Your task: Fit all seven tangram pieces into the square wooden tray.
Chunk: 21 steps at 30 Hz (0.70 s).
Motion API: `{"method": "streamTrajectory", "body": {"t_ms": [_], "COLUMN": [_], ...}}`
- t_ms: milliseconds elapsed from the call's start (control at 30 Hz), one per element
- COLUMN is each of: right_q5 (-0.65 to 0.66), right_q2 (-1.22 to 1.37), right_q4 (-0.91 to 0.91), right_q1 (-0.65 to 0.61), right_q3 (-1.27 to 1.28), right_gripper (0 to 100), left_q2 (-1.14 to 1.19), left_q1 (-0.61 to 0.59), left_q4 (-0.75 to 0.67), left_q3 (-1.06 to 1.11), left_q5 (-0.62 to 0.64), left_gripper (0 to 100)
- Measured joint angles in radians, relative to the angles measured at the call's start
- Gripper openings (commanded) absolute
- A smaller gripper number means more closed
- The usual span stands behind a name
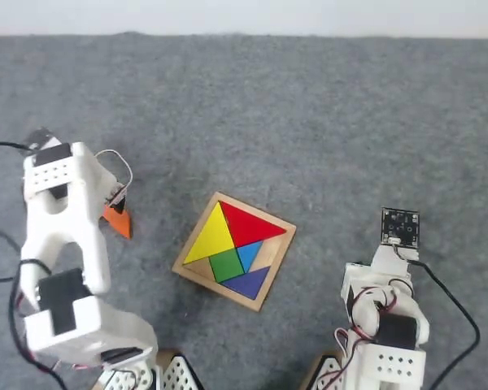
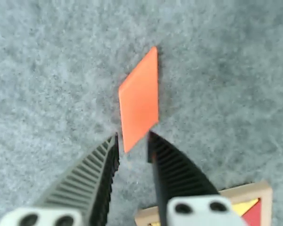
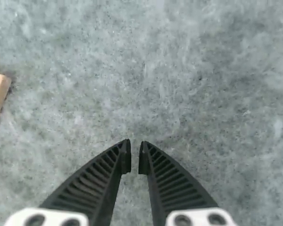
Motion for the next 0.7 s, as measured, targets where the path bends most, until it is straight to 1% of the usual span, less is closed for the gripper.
{"method": "streamTrajectory", "body": {"t_ms": [100,167,300,400,467,633,700], "right_q5": [0.000,0.000,0.000,0.000,0.000,0.000,0.000], "right_q2": [0.000,0.000,0.000,0.000,0.000,0.000,0.000], "right_q4": [0.000,0.000,0.000,0.000,0.000,0.000,0.000], "right_q1": [0.000,0.000,0.000,0.000,0.000,0.000,0.000], "right_q3": [0.000,0.000,0.000,0.000,0.000,0.000,0.000], "right_gripper": [4.8,4.8,4.8,4.8,4.8,4.8,4.8], "left_q2": [-0.003,-0.003,0.028,0.140,0.241,0.431,0.493], "left_q1": [-0.043,-0.051,-0.051,-0.051,-0.051,-0.046,-0.048], "left_q4": [-0.023,-0.048,-0.112,-0.114,-0.078,0.081,0.157], "left_q3": [0.000,0.018,0.044,0.020,-0.054,-0.284,-0.379], "left_q5": [0.072,0.106,0.127,0.135,0.150,0.164,0.164], "left_gripper": [24,26,27,27,26,26,21]}}
